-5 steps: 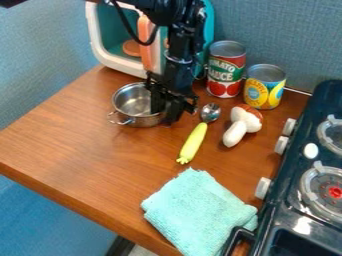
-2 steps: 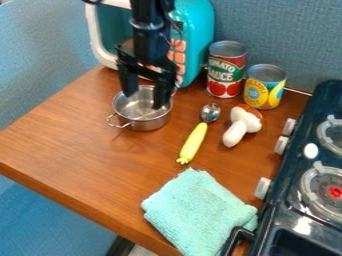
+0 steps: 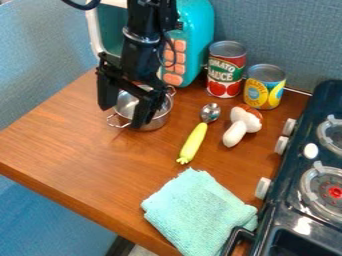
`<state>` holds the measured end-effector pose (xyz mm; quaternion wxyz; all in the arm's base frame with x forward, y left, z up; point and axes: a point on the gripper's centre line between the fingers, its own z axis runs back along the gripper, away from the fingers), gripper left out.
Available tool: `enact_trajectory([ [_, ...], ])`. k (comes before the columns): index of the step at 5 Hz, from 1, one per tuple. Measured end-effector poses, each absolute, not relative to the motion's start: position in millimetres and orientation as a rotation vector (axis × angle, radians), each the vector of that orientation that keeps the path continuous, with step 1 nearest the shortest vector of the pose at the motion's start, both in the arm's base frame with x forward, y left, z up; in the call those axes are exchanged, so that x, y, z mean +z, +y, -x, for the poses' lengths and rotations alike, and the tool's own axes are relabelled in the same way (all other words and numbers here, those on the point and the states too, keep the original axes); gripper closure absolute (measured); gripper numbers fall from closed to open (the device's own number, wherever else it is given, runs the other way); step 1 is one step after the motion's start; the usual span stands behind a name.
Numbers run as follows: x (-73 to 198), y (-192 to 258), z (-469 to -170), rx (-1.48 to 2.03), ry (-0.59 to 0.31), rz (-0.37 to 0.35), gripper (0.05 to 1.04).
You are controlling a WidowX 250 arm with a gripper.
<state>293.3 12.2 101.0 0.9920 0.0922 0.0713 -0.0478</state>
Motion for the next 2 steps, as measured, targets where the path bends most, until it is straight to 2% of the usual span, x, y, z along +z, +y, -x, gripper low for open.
enact_trajectory([
  [1,94,-1,-267,-0.126,0.159,-0.089,0.079],
  [2,90,-14,-254,-0.194,0.165,-0.039,0.079],
])
